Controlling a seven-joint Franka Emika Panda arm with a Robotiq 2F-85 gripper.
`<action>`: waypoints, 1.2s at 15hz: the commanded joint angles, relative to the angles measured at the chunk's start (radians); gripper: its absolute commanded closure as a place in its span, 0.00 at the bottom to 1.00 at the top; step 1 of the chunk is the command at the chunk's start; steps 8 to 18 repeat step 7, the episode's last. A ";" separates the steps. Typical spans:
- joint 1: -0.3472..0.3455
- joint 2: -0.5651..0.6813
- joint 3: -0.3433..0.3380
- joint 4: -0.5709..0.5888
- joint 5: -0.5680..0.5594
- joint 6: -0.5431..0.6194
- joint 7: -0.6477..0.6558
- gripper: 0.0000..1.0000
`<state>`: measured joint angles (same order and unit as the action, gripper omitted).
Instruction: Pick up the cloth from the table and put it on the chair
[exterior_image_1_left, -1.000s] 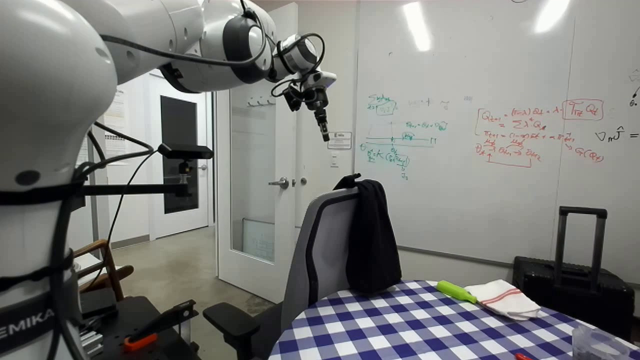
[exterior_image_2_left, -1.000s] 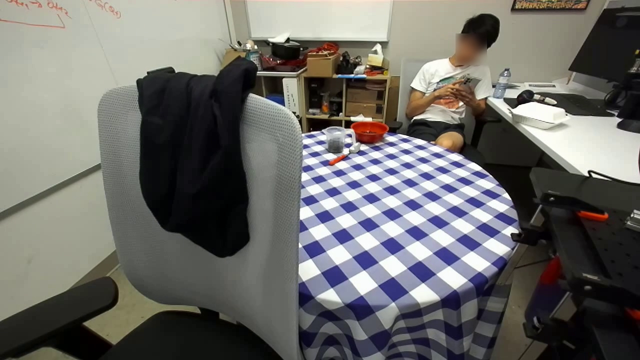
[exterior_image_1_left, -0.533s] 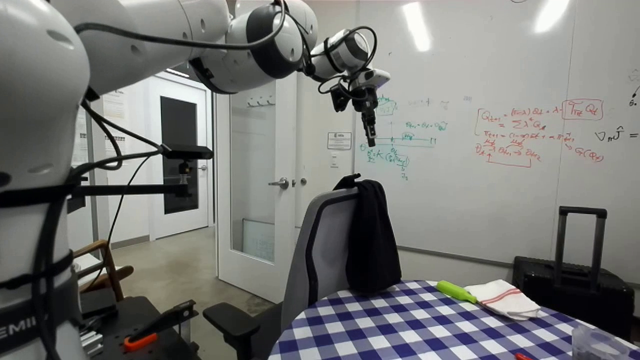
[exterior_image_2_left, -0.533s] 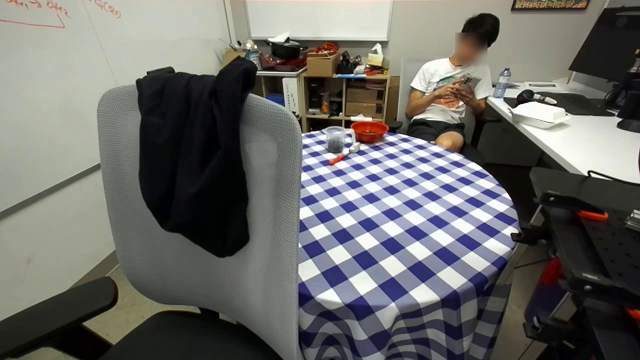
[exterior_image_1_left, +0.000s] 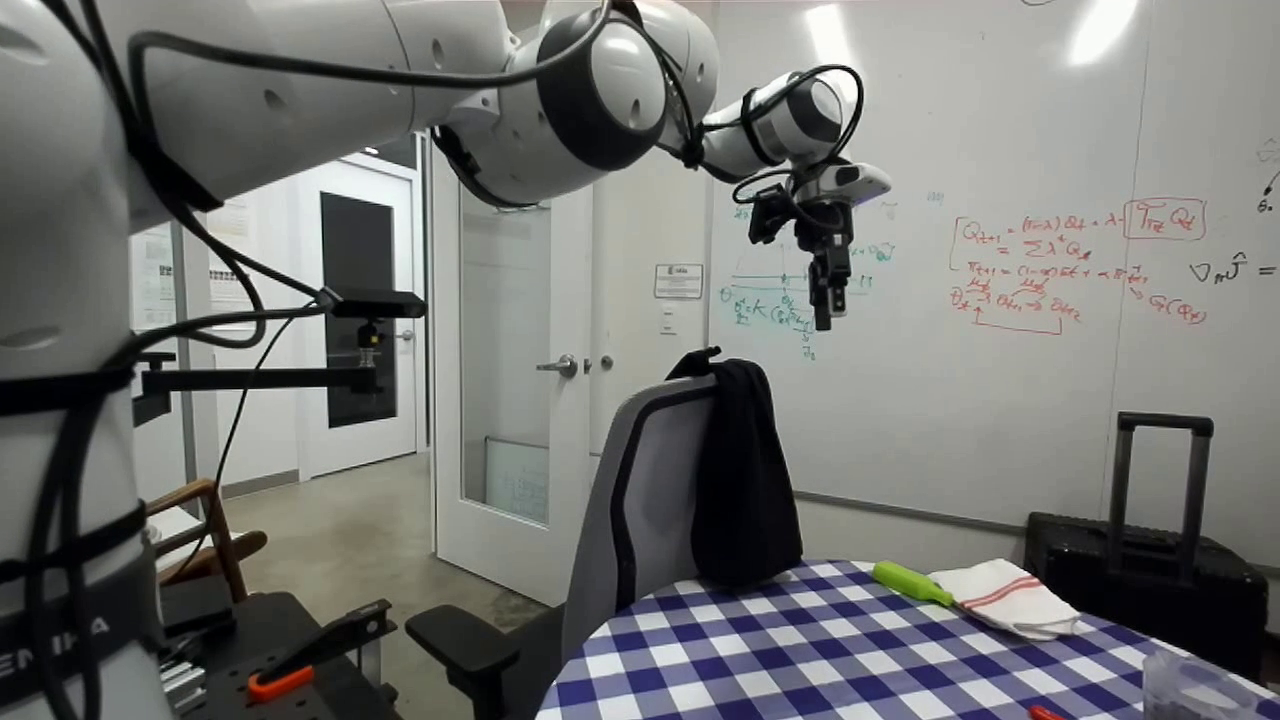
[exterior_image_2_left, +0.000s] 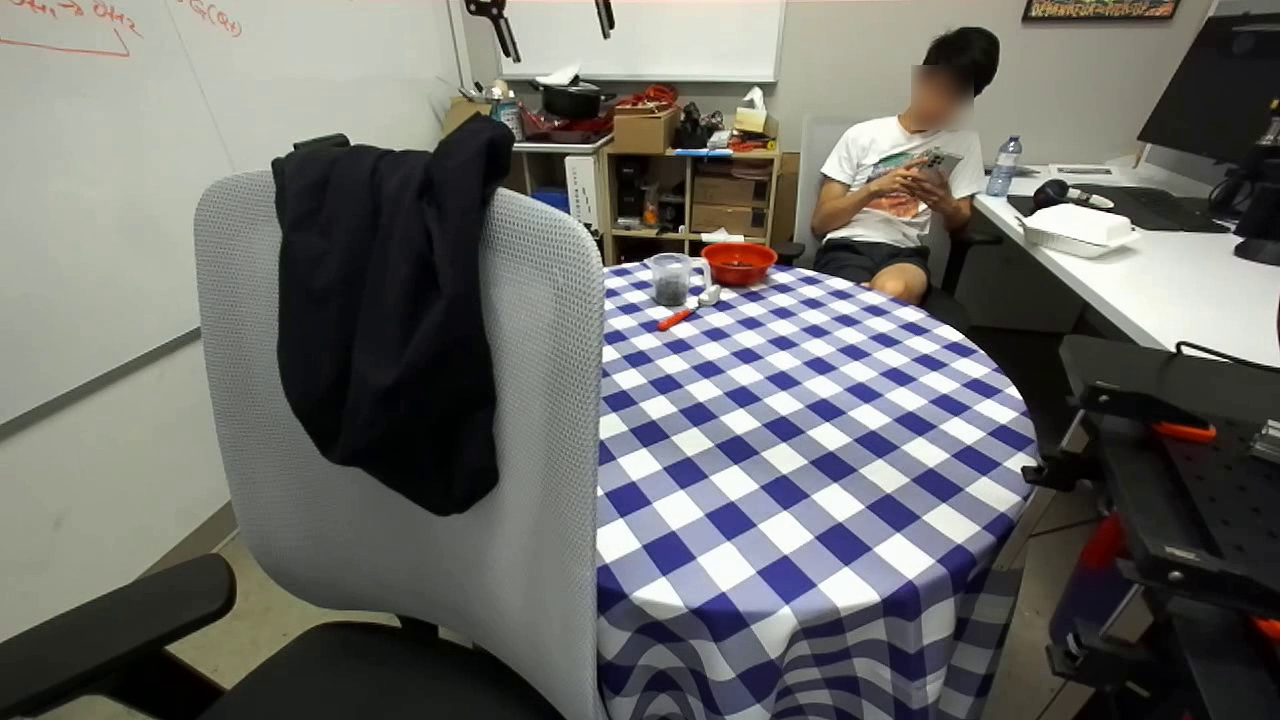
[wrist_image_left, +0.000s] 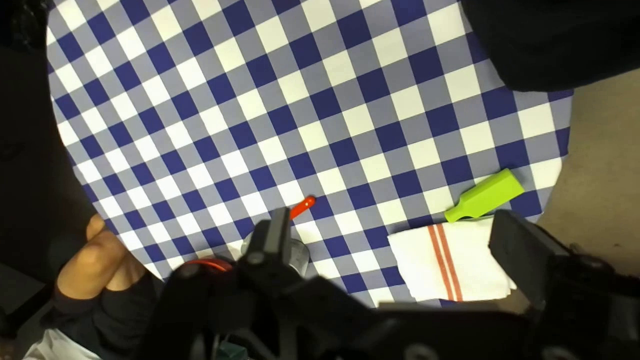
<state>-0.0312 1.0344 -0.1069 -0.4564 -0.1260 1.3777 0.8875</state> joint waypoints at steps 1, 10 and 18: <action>-0.051 0.043 0.005 0.044 0.032 0.066 -0.135 0.00; -0.058 0.047 -0.016 0.026 0.027 0.062 -0.130 0.00; -0.058 0.047 -0.016 0.026 0.027 0.062 -0.130 0.00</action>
